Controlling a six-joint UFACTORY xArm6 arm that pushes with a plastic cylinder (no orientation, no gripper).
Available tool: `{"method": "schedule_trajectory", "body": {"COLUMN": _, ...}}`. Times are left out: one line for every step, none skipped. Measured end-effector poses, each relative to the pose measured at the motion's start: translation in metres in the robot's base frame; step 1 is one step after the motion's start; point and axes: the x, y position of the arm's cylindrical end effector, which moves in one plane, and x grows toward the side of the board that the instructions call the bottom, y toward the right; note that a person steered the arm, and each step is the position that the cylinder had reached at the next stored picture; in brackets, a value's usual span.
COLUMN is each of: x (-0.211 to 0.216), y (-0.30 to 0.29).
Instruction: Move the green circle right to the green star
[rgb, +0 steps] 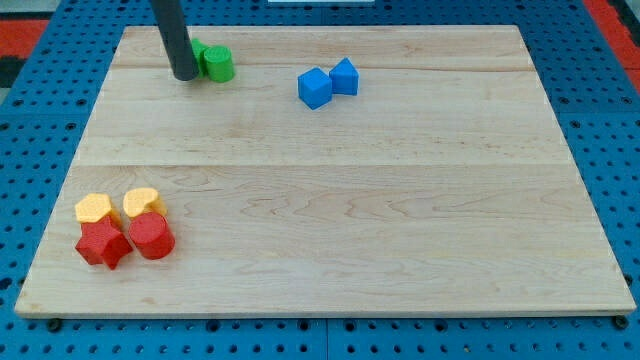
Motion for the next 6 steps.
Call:
{"method": "schedule_trajectory", "body": {"x": 0.003, "y": -0.078}}
{"method": "schedule_trajectory", "body": {"x": -0.016, "y": -0.047}}
{"method": "schedule_trajectory", "body": {"x": -0.029, "y": 0.021}}
{"method": "schedule_trajectory", "body": {"x": -0.004, "y": 0.07}}
{"method": "schedule_trajectory", "body": {"x": -0.011, "y": 0.129}}
{"method": "schedule_trajectory", "body": {"x": -0.046, "y": 0.169}}
